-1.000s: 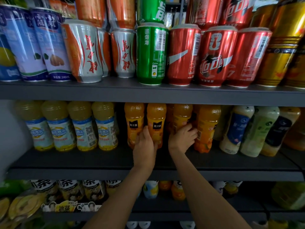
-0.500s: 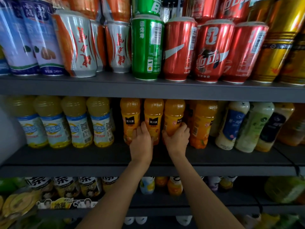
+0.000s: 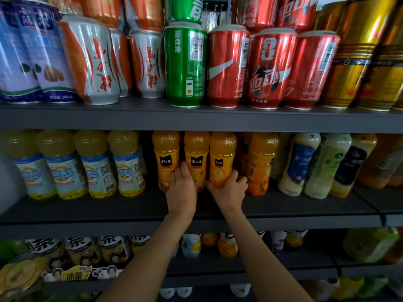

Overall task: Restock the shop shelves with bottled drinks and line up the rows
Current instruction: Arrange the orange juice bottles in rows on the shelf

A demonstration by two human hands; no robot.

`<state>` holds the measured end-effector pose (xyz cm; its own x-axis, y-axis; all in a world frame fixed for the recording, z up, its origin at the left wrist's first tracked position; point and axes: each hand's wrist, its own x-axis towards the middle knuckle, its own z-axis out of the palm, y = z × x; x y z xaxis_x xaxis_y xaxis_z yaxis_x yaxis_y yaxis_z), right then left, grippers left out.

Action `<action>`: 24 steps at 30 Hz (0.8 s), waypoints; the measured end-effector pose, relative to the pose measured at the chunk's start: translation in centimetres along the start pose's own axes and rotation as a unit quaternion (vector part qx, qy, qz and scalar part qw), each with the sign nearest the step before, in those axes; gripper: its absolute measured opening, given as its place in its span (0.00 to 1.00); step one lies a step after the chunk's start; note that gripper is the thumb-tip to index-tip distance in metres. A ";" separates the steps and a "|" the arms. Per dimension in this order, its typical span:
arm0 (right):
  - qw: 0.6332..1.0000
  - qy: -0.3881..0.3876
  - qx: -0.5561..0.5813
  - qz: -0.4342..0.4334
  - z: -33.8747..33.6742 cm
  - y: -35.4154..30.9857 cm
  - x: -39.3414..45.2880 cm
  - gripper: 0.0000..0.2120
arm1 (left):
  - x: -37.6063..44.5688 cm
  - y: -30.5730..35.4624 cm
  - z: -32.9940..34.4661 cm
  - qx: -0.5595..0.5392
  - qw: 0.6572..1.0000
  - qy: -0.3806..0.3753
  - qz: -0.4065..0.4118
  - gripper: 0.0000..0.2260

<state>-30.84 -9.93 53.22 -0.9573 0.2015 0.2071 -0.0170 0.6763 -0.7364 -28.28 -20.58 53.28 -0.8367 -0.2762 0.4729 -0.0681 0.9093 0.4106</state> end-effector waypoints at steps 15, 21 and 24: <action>0.969 -0.106 0.220 -0.028 -1.4 -0.1 1.3 0.32 | 0.1 -0.1 0.0 -0.001 1.000 -0.003 -0.001 0.30; 0.997 0.027 0.075 -0.024 -1.0 -0.7 0.6 0.34 | 0.1 -0.2 0.2 -0.008 1.000 0.001 -0.004 0.29; 0.998 0.033 0.046 -0.012 -0.7 -1.3 0.5 0.34 | 0.1 -0.4 -0.1 -0.026 1.000 -0.007 0.004 0.29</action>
<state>-31.09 -10.23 54.75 -0.9353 0.2344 0.2650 -0.0690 0.6138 -0.7864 -28.27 -21.02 53.24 -0.8448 -0.2649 0.4649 -0.0342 0.8938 0.4471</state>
